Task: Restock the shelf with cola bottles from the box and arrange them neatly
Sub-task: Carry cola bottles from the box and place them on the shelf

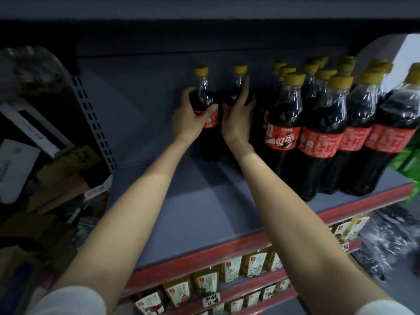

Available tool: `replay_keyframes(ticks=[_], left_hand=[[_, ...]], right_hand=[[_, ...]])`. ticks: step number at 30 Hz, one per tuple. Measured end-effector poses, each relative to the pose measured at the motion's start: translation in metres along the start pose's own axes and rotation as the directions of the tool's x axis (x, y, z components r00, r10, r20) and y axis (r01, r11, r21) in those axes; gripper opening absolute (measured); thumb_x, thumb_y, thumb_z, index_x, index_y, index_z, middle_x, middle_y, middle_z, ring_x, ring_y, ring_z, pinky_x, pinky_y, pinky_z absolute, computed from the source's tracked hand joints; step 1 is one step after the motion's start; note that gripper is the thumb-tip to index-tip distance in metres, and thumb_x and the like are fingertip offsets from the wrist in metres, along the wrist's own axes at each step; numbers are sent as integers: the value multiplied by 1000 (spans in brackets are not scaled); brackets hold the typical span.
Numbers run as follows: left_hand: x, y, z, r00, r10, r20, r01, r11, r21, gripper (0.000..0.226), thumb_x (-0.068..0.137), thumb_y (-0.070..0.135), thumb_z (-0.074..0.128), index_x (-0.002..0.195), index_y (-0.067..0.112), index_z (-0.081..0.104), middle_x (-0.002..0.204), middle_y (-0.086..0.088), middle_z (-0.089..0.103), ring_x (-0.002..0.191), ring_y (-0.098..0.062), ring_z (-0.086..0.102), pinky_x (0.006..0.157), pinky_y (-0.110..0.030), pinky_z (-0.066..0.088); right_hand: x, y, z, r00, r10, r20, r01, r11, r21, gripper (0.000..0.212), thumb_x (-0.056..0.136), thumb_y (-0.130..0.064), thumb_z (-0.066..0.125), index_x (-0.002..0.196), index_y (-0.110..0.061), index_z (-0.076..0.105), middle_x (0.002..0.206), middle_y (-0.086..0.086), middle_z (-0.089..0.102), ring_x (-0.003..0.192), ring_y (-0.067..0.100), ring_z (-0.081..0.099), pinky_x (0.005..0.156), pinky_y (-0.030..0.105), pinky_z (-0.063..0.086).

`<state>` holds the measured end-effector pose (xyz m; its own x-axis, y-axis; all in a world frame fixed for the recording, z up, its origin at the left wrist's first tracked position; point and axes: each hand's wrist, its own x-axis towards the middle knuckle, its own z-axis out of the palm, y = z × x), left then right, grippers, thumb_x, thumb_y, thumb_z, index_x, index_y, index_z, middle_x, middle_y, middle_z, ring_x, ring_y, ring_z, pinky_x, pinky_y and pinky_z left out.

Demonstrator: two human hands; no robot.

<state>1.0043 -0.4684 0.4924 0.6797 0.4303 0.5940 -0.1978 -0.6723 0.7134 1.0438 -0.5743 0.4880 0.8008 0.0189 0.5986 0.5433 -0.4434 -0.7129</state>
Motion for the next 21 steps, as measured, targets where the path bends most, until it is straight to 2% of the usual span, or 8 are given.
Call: replay_keyframes(ticks=[3,7,11,13,15,17,19,21], left_hand=[[11,-4,11,998,22,67,-21,1000,-16,62,83,40,70,134,16,45,126,1,61,115,-17,57,96,-30,44],[19,-9,20,993,47,111,-45,999,-27,65,86,38,66,140,12,41,135,-5,56,124,-22,52,104,-36,40],[16,-8,27,995,60,76,-56,997,-58,69,83,41,64,141,8,42,138,-14,48,128,-24,46,107,-27,34],[15,-7,30,998,34,50,-29,995,-91,65,84,34,68,140,9,44,135,-17,44,127,-23,45,103,-17,30],[14,-6,32,999,-11,49,17,992,-122,67,83,31,71,140,11,43,135,-17,45,128,-24,45,101,-15,30],[14,-6,32,996,-63,59,72,985,-159,78,78,39,71,142,9,39,137,-16,47,127,-26,47,107,-29,36],[10,-6,27,993,-95,75,107,978,-179,82,78,35,69,146,9,31,138,-15,49,125,-27,50,105,-43,42],[-1,1,15,989,-102,106,121,974,-193,81,82,25,68,149,12,24,143,-13,45,130,-24,47,107,-43,40]], right_hand=[[6,3,3,1000,15,15,-15,999,-34,75,98,-10,45,153,-19,-4,155,28,6,139,43,27,107,50,38],[7,8,8,998,-53,25,56,984,-167,72,98,-10,47,153,-6,1,158,24,-1,145,41,10,115,49,26],[2,15,6,991,-129,36,134,966,-222,66,99,-9,44,151,2,4,158,26,-2,147,40,0,120,44,10],[-2,16,1,983,-178,35,182,960,-214,66,95,-5,46,149,7,9,157,28,1,146,43,2,119,43,7],[-9,14,-5,972,-232,45,237,952,-193,68,88,3,48,147,10,16,156,31,6,145,45,6,119,45,9],[-17,11,-13,959,-276,54,282,949,-143,69,82,10,48,146,8,22,154,32,12,144,47,10,118,48,12],[-27,5,-22,954,-289,84,296,950,-98,71,82,9,50,148,2,25,154,30,16,143,46,14,118,50,16],[-41,0,-32,947,-303,107,312,946,-83,70,85,2,51,149,-4,25,153,27,22,142,45,17,117,49,17]])
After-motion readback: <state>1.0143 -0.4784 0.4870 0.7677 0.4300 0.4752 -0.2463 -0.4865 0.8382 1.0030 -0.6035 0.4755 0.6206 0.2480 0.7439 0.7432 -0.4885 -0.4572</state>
